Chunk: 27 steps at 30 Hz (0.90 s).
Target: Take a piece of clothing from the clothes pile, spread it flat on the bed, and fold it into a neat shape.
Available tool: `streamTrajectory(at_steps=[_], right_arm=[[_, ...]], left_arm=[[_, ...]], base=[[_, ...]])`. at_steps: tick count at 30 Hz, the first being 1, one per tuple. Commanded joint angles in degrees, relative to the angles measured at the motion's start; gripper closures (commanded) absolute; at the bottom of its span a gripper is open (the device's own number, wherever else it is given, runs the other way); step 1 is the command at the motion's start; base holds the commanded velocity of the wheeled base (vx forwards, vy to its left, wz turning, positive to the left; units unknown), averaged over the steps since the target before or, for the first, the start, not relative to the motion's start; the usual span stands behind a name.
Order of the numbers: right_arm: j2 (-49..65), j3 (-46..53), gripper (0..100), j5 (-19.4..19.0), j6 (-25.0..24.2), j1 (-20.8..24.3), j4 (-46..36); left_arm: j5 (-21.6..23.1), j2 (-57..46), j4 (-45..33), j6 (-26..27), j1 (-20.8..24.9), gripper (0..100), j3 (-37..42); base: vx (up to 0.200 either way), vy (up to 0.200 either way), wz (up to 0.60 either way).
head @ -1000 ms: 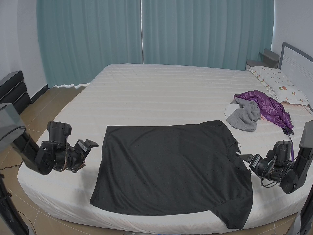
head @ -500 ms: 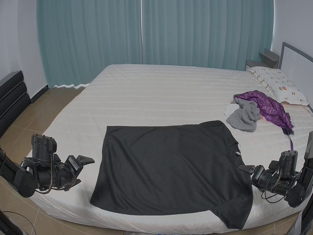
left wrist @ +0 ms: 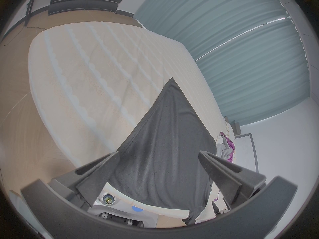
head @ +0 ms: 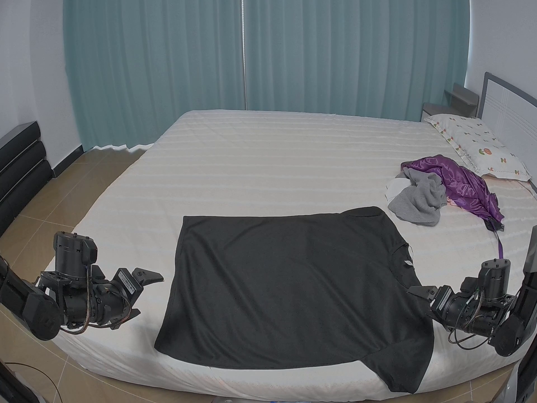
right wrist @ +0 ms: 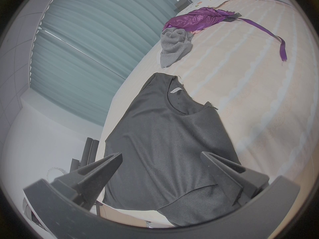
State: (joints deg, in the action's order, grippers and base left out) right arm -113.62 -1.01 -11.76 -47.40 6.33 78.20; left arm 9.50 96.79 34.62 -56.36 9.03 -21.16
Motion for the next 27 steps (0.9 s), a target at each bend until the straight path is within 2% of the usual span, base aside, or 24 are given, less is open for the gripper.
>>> streamTrajectory(at_steps=[1, 14, 19, 27], right_arm=[[0.06, 1.01, 0, 0.16, -0.06, 0.62, 0.02], [-0.03, 1.01, 0, 0.16, -0.06, 0.62, -0.07], [-0.03, 1.01, 0, 0.25, -0.06, 0.62, -0.07], [-0.03, 1.01, 0, 0.25, -0.06, 0.70, 0.02]], left_arm=[[0.08, 0.41, 0.01, -0.07, -0.07, 0, -0.02], [0.08, 0.41, 0.01, -0.07, -0.07, 0, -0.02], [0.17, 0.41, 0.01, -0.07, 0.02, 0, -0.02], [2.98, -0.03, 0.10, -2.27, -0.07, 0, -0.19]], base=[[0.000, 0.000, 0.00], [-0.185, 0.000, 0.00], [0.000, 0.000, 0.00], [0.000, 0.000, 0.00]])
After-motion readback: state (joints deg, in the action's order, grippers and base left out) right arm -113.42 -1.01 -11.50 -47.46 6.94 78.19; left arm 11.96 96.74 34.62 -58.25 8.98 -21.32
